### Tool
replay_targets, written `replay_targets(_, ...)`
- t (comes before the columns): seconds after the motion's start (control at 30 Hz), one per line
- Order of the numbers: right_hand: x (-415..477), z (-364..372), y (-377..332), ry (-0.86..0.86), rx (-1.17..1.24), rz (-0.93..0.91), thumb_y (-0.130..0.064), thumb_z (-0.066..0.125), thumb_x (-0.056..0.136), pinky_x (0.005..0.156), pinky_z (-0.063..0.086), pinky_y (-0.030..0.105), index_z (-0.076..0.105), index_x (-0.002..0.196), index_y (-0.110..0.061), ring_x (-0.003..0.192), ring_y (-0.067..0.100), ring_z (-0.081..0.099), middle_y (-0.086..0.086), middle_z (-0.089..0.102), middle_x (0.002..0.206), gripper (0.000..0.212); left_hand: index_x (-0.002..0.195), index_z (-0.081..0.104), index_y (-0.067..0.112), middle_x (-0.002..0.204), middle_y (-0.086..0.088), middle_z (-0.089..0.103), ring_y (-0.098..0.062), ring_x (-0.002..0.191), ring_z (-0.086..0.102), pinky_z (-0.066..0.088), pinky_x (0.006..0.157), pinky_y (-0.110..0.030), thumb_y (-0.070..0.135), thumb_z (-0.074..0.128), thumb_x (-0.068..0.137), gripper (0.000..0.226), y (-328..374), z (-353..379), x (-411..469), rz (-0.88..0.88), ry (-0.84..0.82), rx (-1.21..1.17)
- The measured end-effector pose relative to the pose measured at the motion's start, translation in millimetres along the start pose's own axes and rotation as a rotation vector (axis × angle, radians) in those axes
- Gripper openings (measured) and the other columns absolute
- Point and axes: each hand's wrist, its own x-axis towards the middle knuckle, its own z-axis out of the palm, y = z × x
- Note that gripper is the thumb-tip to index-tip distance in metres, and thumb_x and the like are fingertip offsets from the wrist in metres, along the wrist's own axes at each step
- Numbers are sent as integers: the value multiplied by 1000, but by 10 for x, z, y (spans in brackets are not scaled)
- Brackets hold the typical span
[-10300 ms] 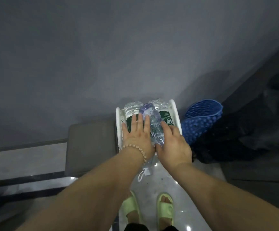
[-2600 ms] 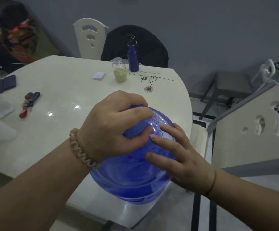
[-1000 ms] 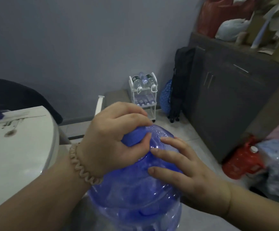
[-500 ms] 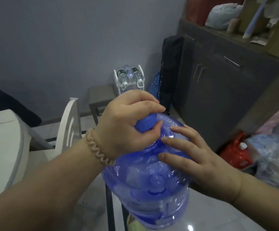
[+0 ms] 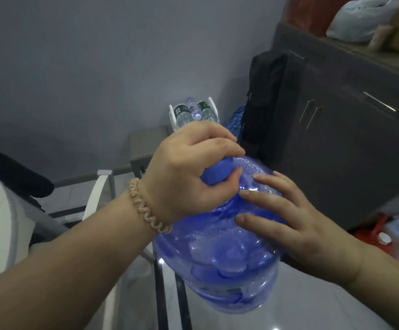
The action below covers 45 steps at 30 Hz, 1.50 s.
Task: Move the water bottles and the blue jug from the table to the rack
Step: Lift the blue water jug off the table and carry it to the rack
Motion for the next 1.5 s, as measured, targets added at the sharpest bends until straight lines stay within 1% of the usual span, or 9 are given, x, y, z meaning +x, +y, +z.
replay_targets(0.17,414,212,476,-36,13,-80,-13,58,89,101,34,61,42,130,-20,131,40,34,9,37,139,44,84,71,1,90,-12,66,-20,81,63,52,75,-32,6,75,71,15,-462,-30,132,-58,26,83)
replay_targets(0.37,771,548,1088,-17,95,-151,-15,63,90,97,37,63,44,129,-20,129,42,38,16,50,134,43,84,71,2,91,-10,65,-16,83,61,51,77,-26,10,75,72,15,-955,28,312,-136,2,196)
replay_targets(0.53,1130,775,1726,-40,186,-220,-7,76,79,96,37,63,44,128,-20,130,42,38,16,52,133,61,82,71,2,91,-11,66,-17,81,61,51,77,-28,11,73,71,15,-1405,166,572,-201,5,329)
replay_targets(0.63,1383,873,2058,-21,163,-303,-7,71,83,100,34,61,43,128,-22,131,41,37,15,54,132,55,83,71,1,91,-12,65,-18,81,61,50,77,-27,12,72,72,15,-1632,206,637,-243,76,383)
replay_targets(0.8,1814,1108,2539,-33,170,-406,-10,50,97,103,31,60,47,128,-22,131,41,36,14,55,131,34,84,70,1,91,-14,64,-20,80,61,50,77,-30,13,72,74,16,-2089,242,703,-296,158,454)
replay_targets(0.87,1997,1239,2675,-29,172,-410,-9,53,96,102,32,61,51,128,-21,131,42,37,14,56,131,35,83,71,0,91,-14,64,-20,80,61,50,76,-30,13,72,74,16,-2325,218,734,-308,158,459)
replay_targets(1.0,2318,1558,2870,-43,183,-388,-10,56,94,104,31,59,42,129,-23,132,40,35,13,53,134,40,83,71,1,91,-14,65,-19,80,61,50,76,-28,13,73,73,15,-2844,135,768,-323,122,448)
replay_targets(1.13,2708,1881,3025,-56,202,-352,-10,61,91,101,35,59,42,128,-22,130,41,37,14,54,133,43,82,71,2,90,-13,65,-19,79,62,51,74,-30,10,73,71,14,-3447,-5,803,-315,83,399)
replay_targets(1.5,3898,2669,3664,-23,189,-401,-3,59,91,99,35,62,45,127,-21,128,43,40,16,55,130,42,84,70,-1,90,-17,65,-25,79,62,50,74,-33,10,72,74,15,-4813,-383,930,-329,92,455)
